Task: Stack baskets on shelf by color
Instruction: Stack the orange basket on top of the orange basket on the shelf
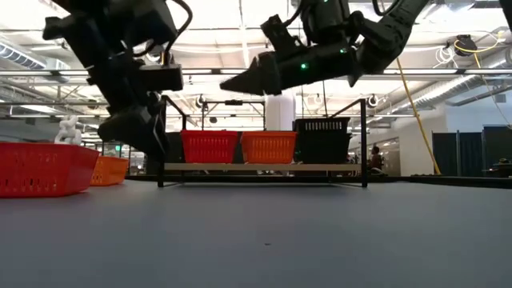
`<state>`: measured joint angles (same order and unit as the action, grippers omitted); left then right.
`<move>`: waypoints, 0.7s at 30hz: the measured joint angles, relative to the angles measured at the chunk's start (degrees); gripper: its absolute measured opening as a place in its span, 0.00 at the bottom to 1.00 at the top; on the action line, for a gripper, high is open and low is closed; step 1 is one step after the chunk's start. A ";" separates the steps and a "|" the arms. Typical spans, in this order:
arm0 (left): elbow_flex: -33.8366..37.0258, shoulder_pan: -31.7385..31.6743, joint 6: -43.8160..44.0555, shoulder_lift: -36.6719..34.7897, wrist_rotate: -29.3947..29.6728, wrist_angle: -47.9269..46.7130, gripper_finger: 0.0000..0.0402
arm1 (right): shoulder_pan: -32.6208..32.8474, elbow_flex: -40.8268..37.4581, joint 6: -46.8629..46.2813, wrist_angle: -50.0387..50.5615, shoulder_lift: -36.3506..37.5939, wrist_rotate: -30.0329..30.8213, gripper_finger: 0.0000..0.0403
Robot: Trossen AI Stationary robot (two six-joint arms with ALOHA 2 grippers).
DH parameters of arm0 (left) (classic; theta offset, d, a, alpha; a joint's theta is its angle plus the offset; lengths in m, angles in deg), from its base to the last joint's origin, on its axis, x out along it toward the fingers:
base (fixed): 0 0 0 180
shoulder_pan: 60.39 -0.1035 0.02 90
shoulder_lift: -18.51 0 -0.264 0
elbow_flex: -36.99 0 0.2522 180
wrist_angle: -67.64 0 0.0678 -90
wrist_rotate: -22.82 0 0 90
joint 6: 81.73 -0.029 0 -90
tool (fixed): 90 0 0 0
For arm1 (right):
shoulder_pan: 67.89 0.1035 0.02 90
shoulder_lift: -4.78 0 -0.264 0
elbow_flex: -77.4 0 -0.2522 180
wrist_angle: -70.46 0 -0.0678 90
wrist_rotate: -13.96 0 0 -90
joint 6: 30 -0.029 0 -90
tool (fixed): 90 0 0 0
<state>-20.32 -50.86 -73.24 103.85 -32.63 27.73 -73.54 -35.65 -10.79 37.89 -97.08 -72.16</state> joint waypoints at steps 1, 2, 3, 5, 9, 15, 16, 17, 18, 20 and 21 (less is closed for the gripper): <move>0.00 -0.55 -1.16 0.00 0.00 0.28 0.58 | -0.24 0.02 2.18 -1.45 -0.08 0.06 0.39; 0.00 -1.13 -2.33 -0.11 0.00 0.61 0.58 | -0.55 0.02 4.05 -2.57 -0.04 0.12 0.39; 0.01 -1.66 -3.38 -0.58 -0.02 0.69 0.58 | -0.91 0.02 5.55 -3.92 0.05 0.11 0.39; 0.00 -2.76 -4.87 -1.53 0.01 0.81 0.58 | -1.82 0.42 8.10 -7.39 0.20 -0.86 0.39; 0.08 -4.74 -5.89 -4.94 0.00 -0.84 0.58 | -4.71 2.54 9.46 -10.50 0.33 -4.93 0.39; 0.00 -5.50 -5.06 -12.31 -0.03 -4.23 0.58 | -7.36 11.07 6.51 1.33 0.25 -17.65 0.39; 0.01 -5.30 -4.52 -13.66 -0.03 -5.74 0.58 | -7.06 12.84 6.98 3.74 -0.08 -17.66 0.39; 0.02 -5.05 -3.90 -14.87 0.01 -6.49 0.58 | -6.71 14.65 7.69 5.82 -0.51 -17.64 0.39; -0.04 -4.69 -2.91 -16.06 0.03 -7.12 0.58 | -6.26 16.21 8.53 7.68 -0.97 -17.64 0.39; 0.02 -3.76 -0.17 -18.50 0.08 -10.84 0.58 | -5.04 19.93 10.13 10.16 -2.62 -17.68 0.39; 0.04 -2.98 1.58 -19.66 0.50 -11.86 0.58 | -4.38 21.84 11.03 11.18 -3.41 -17.69 0.39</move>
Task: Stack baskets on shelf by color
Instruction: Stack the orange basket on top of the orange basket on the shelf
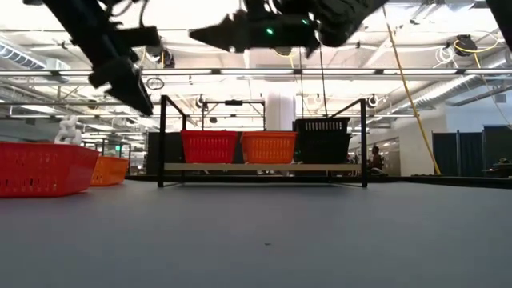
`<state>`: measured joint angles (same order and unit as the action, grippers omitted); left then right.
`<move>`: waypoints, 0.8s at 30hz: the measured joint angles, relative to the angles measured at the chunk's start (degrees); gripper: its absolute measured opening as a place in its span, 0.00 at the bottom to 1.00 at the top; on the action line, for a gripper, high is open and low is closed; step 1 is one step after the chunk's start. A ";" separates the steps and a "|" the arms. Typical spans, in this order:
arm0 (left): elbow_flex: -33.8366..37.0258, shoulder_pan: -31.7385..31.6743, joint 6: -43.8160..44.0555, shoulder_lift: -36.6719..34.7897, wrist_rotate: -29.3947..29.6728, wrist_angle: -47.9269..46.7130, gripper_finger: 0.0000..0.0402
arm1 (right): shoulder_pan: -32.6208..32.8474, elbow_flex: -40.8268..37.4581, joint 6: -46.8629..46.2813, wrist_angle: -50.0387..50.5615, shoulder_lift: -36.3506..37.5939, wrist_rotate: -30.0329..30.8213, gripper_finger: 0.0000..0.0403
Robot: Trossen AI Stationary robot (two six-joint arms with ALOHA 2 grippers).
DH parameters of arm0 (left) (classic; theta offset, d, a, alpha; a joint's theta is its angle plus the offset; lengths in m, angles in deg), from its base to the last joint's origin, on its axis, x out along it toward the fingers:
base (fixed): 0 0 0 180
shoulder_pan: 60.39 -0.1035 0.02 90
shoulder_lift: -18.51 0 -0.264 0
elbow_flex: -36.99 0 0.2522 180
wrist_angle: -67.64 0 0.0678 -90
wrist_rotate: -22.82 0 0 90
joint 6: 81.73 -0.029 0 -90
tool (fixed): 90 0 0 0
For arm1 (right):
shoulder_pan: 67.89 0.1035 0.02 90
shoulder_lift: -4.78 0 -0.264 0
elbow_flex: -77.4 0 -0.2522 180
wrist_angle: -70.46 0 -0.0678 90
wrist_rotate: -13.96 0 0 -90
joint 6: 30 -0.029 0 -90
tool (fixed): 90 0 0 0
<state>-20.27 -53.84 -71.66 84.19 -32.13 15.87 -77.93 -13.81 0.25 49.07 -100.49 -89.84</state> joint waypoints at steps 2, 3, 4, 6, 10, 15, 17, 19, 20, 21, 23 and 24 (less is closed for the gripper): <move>-0.09 2.28 4.69 -2.15 1.56 -3.85 0.58 | 1.40 3.86 1.75 3.37 -1.86 -0.11 0.39; -0.08 3.67 7.15 -3.20 2.38 -6.75 0.58 | 2.17 6.44 2.23 4.79 -3.20 -0.21 0.39; -0.04 5.39 9.79 -4.03 3.13 -9.04 0.58 | 2.92 8.49 2.50 6.81 -4.17 -0.26 0.39; -0.06 9.06 14.14 -5.56 4.78 -13.48 0.58 | 4.36 12.64 2.59 11.90 -6.77 -2.64 0.39; -0.04 14.63 15.62 -7.71 7.44 -18.09 0.58 | 7.76 16.72 2.06 17.73 -11.47 -5.18 0.39; -0.08 18.38 15.80 -8.48 -2.84 -18.68 0.58 | 11.44 16.35 17.39 21.04 -17.28 -2.80 0.39; 0.00 19.51 18.20 -8.08 -5.77 -19.25 0.58 | 12.18 16.27 22.98 19.93 -19.10 0.85 0.39; 0.00 20.26 21.03 -7.93 -5.46 -19.10 0.58 | 12.52 16.29 24.01 16.00 -20.64 3.51 0.39; 0.00 20.40 22.34 -7.93 -4.23 -19.02 0.58 | 12.54 16.32 23.11 15.14 -21.16 4.26 0.39; 0.00 20.43 23.86 -7.97 -2.19 -18.60 0.58 | 12.50 16.32 21.55 14.93 -21.28 4.79 0.39; 0.00 19.80 26.38 -7.99 2.98 -18.05 0.58 | 12.41 16.32 18.04 15.78 -21.55 5.02 0.39; 0.00 19.32 27.37 -7.99 5.31 -18.08 0.58 | 12.41 16.32 16.35 16.57 -21.55 5.58 0.39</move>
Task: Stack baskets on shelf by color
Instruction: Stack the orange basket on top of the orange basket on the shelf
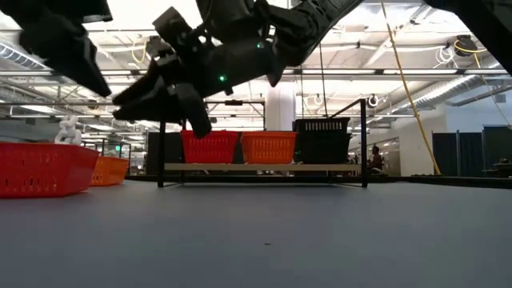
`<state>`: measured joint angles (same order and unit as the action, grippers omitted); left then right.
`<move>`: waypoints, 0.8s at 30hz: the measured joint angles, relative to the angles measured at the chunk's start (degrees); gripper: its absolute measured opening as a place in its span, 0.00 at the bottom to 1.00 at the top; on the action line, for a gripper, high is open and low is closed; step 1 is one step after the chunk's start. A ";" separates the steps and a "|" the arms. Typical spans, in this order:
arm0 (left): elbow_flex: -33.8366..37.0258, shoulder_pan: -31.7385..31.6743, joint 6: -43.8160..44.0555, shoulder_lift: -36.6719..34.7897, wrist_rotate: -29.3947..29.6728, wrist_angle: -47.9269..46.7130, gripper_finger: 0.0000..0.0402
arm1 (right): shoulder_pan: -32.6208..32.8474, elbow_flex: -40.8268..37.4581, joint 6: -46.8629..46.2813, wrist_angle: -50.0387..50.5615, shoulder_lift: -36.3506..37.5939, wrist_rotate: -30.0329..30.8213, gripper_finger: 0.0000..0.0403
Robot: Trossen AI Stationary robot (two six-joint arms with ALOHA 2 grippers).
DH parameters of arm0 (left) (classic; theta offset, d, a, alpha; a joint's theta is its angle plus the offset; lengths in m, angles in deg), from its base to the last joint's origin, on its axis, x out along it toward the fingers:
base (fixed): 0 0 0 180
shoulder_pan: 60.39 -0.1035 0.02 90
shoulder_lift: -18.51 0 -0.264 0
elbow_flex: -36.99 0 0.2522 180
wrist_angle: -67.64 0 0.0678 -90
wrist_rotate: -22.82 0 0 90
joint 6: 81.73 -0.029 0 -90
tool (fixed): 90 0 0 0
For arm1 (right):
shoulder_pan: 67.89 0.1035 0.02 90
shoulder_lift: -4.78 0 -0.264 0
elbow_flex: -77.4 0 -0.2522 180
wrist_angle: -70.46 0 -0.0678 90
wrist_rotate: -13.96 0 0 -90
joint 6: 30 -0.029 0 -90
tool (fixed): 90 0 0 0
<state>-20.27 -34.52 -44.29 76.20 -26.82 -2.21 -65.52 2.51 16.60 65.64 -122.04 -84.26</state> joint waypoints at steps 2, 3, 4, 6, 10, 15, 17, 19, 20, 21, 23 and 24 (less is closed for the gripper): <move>0.00 -1.47 1.27 -0.01 3.11 0.01 0.58 | 0.03 0.00 -2.46 0.41 0.00 3.62 0.39; 0.00 -2.32 1.28 0.00 3.87 0.03 0.58 | 0.16 0.00 -3.16 0.12 0.00 5.84 0.39; 0.00 -3.22 1.31 0.00 4.50 0.01 0.58 | 0.25 0.00 -3.61 -0.49 0.00 8.17 0.39; 0.00 -4.99 1.30 0.00 5.83 0.01 0.58 | 0.34 -0.01 -4.37 -2.68 0.00 11.61 0.39; 0.00 -7.77 1.81 -0.04 9.23 0.00 0.58 | -0.80 0.00 -13.76 -7.19 0.02 12.47 0.39; -0.03 -11.45 7.04 -0.82 13.98 -1.13 0.58 | -3.34 2.15 -21.82 -5.94 -0.16 11.39 0.39; -0.05 -13.41 7.92 -1.19 14.82 -1.06 0.58 | -3.89 3.17 -22.38 -5.70 -1.01 10.11 0.39; -0.05 -15.60 7.71 -1.31 14.83 -1.01 0.58 | -3.43 3.91 -22.37 -5.07 -2.28 9.96 0.39; -0.08 -16.82 7.29 -1.31 14.83 -0.90 0.58 | -3.05 4.02 -21.90 -5.02 -2.63 9.95 0.39; -0.09 -18.03 6.41 -1.13 14.43 -0.91 0.58 | -2.67 4.00 -21.30 -4.03 -2.78 9.94 0.39; 0.06 -20.38 4.42 -0.43 12.09 -0.70 0.58 | -2.07 4.00 -19.52 -1.29 -2.32 12.55 0.39; 0.64 -21.38 3.58 -0.22 10.97 -0.17 0.58 | -1.75 4.00 -18.60 1.23 -1.49 15.42 0.39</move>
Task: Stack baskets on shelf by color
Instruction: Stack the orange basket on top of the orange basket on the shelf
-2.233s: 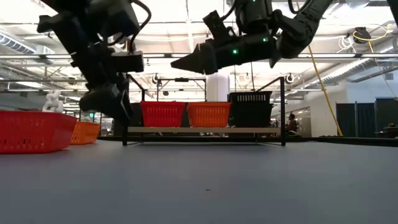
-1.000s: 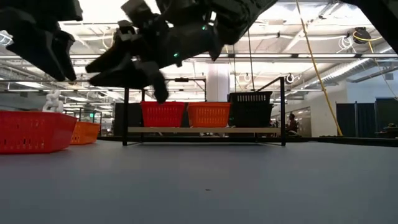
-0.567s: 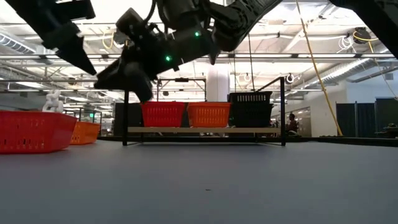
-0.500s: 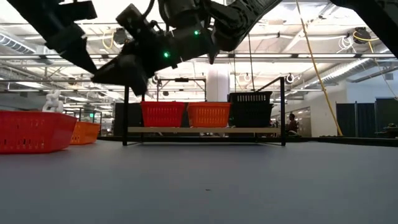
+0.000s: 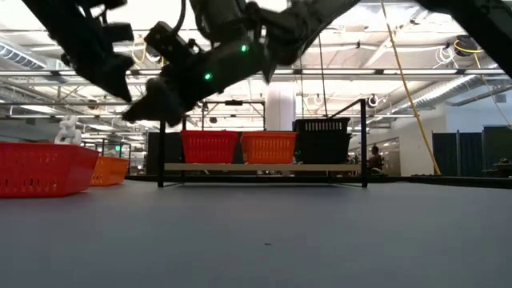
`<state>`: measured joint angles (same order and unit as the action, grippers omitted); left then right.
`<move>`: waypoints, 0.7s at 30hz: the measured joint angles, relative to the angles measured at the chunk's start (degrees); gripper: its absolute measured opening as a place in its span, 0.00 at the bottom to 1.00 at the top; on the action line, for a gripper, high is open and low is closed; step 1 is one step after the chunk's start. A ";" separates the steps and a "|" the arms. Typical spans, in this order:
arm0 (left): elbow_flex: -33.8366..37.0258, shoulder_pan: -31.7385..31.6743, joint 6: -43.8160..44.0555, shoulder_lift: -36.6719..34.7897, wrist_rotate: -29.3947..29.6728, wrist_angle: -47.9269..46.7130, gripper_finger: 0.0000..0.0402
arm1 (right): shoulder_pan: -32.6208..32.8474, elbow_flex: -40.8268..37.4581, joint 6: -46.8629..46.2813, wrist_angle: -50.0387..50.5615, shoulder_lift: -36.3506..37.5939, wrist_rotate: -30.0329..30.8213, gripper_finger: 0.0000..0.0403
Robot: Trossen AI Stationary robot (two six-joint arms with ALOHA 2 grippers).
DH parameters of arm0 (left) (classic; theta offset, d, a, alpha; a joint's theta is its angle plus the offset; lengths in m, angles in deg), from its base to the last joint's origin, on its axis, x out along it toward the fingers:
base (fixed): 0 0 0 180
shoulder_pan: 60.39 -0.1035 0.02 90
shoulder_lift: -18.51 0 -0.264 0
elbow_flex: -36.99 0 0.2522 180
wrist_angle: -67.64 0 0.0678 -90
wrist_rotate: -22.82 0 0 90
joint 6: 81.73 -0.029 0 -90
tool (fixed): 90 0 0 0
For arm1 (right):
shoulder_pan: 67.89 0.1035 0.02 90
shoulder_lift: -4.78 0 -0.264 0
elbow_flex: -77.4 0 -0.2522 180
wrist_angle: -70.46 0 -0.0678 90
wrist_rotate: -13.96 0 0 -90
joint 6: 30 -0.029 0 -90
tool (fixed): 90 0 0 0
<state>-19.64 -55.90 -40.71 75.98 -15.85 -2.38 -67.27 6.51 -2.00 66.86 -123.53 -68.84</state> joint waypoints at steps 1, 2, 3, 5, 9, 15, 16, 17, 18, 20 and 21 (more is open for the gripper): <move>0.92 -0.84 -0.80 0.26 -0.91 0.64 0.58 | 0.35 0.00 1.00 1.89 0.84 3.33 0.39; 2.12 -1.70 -1.45 0.55 -1.55 1.87 0.58 | 0.69 0.00 1.75 4.28 2.09 6.92 0.39; 3.52 -2.61 -2.26 0.68 -2.41 3.73 0.58 | 1.14 0.00 2.39 7.52 3.65 10.13 0.39; 6.64 -4.59 -4.50 0.68 -4.84 7.39 0.58 | 1.90 0.00 2.63 13.13 6.74 15.51 0.39; 11.80 -9.67 -9.07 0.68 -11.12 14.58 0.58 | 3.24 -2.46 -1.27 20.21 14.85 20.07 0.39; 16.40 -16.85 -10.94 0.66 -17.09 17.90 0.58 | 3.19 -14.79 -6.10 14.37 28.85 19.64 0.39; 16.88 -17.74 -11.44 0.67 -17.42 18.92 0.57 | 2.98 -17.82 -6.00 11.63 30.85 19.65 0.39; 17.38 -18.40 -12.41 0.65 -17.58 20.11 0.56 | 2.80 -20.81 -5.56 8.54 32.65 19.61 0.39; 17.88 -18.97 -13.47 0.63 -17.93 21.17 0.54 | 2.64 -24.00 -4.93 5.76 34.65 19.65 0.39; 18.82 -19.99 -14.42 0.65 -18.69 21.99 0.47 | 2.25 -30.38 -3.72 -0.19 38.46 19.64 0.39; 19.05 -20.40 -14.65 0.65 -18.93 21.98 0.44 | 1.90 -33.42 -2.92 -3.76 40.26 19.55 0.39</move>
<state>-0.59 -76.29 -55.37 76.64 -34.78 19.60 -65.37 -26.92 -4.92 63.10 -83.27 -49.29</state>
